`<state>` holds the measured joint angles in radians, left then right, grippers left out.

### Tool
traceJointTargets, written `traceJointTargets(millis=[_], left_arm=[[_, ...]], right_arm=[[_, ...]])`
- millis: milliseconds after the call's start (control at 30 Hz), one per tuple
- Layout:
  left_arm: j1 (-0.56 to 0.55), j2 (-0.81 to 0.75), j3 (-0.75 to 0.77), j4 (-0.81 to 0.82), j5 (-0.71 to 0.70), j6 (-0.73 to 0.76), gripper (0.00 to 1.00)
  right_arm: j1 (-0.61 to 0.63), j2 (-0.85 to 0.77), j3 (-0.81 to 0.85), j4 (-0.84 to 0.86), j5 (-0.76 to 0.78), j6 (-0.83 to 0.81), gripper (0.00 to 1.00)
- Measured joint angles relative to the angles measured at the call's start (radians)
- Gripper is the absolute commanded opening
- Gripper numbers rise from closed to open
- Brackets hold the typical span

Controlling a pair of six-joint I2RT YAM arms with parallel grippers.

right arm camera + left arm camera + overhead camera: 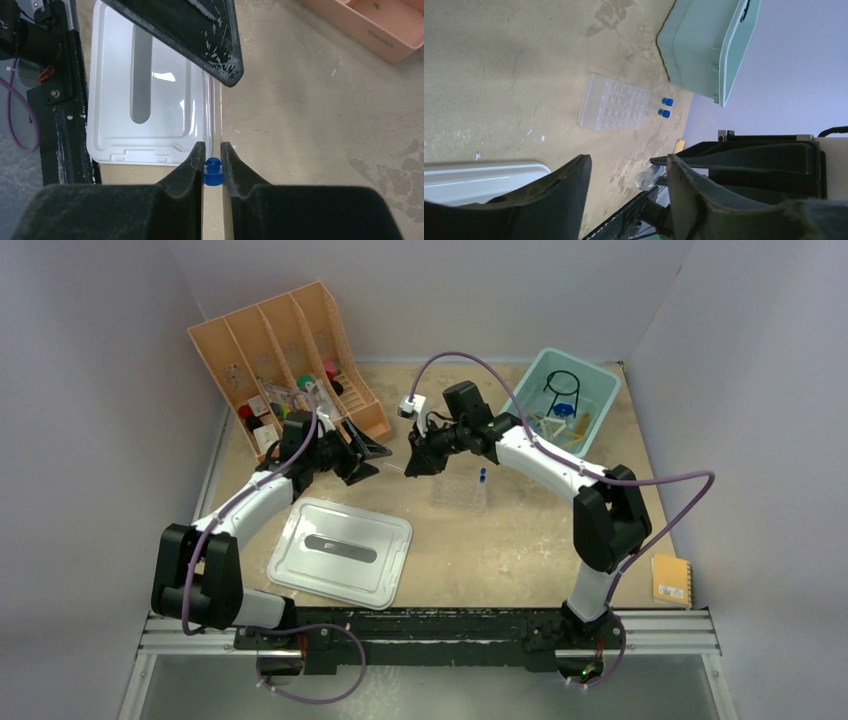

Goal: Organize the chemistry lab equipment

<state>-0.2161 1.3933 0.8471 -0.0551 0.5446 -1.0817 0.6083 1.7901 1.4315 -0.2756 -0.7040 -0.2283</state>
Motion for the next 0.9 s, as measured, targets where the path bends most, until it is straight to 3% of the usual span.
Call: traceJointTargets(millis=[200,467,533,600,667,800,900], left_arm=[[0.000,0.004,0.006,-0.007,0.063,-0.026,0.31],[0.000,0.004,0.019,0.007,0.103,-0.053,0.00],[0.001,0.004,0.019,0.018,0.107,-0.060,0.00],[0.002,0.004,0.019,0.027,0.108,-0.063,0.00],[0.003,0.004,0.019,0.039,0.111,-0.068,0.00],[0.003,0.003,0.021,0.069,0.116,-0.108,0.00],[0.003,0.003,0.032,0.101,0.116,-0.159,0.00]], right_arm=[[-0.001,0.000,0.000,0.021,-0.003,0.020,0.03],[-0.001,0.000,0.000,0.035,-0.018,0.036,0.06],[-0.001,0.000,0.000,0.037,-0.019,0.043,0.18],[-0.005,0.000,0.000,0.045,-0.021,0.067,0.39],[-0.022,0.000,-0.002,0.064,-0.036,0.130,0.53],[-0.101,-0.056,-0.131,0.283,-0.110,0.404,0.66],[-0.172,-0.119,-0.231,0.437,-0.096,0.638,0.70]])
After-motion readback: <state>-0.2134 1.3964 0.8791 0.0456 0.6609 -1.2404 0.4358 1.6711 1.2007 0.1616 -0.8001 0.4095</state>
